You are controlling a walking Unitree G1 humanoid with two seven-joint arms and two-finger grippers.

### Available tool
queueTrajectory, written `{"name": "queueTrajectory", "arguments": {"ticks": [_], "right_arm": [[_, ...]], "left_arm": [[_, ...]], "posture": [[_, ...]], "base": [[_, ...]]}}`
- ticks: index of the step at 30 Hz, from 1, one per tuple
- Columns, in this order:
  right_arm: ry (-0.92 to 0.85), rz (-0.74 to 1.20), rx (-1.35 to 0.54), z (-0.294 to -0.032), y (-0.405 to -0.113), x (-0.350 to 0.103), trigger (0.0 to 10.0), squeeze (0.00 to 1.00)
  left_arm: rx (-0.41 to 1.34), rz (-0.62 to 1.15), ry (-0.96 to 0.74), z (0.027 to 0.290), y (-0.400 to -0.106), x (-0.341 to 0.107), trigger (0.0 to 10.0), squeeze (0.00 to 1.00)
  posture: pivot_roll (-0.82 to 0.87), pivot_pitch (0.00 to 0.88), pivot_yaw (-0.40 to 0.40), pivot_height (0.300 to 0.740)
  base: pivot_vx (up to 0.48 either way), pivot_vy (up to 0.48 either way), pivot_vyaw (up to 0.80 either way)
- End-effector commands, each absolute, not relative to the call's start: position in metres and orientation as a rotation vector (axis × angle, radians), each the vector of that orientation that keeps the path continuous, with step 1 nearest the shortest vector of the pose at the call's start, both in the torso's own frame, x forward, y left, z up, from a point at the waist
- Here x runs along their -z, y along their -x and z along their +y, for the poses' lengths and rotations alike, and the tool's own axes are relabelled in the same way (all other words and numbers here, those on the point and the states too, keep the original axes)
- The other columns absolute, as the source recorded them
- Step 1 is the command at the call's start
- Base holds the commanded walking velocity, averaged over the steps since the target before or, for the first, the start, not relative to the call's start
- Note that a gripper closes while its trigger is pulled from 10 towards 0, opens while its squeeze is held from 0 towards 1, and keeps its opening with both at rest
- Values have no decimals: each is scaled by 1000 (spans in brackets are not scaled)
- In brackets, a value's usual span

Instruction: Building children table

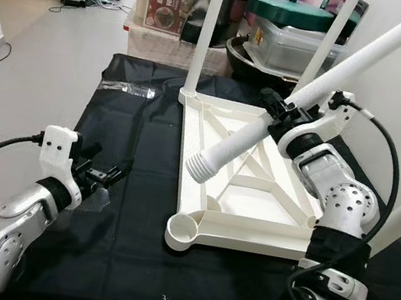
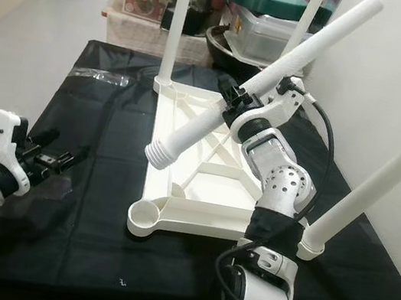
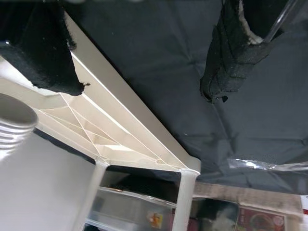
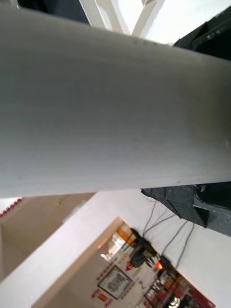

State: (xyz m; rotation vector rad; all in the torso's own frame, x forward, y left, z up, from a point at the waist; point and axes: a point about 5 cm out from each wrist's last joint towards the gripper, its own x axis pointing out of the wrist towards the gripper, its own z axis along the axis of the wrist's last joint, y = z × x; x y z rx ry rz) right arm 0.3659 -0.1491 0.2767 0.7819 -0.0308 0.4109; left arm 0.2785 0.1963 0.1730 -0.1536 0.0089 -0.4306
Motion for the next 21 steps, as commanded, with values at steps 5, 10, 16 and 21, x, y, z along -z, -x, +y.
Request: {"name": "queueTrajectory", "arguments": {"ticks": [5,10,16,21], "right_arm": [[-726,-96,-533,-135,-355,-283,1569,0],[-648,-140,-678,-120,-342,-286,0,0],[-553,-169,-810,-108,-329,-287,118,0],[-460,-245,-1036,-97,-310,-295,3686,0]], "left_arm": [[400,75,123,200,-278,-170,10000,0],[355,127,104,202,-280,-167,10000,0],[373,163,130,204,-280,-165,10000,0],[655,162,214,197,-261,-175,10000,0]], "posture": [[116,0,-118,740],[121,0,-116,740],[121,0,-116,740],[127,0,-119,740]], "base": [[0,0,0],[0,0,0],[0,0,0],[0,0,0]]}}
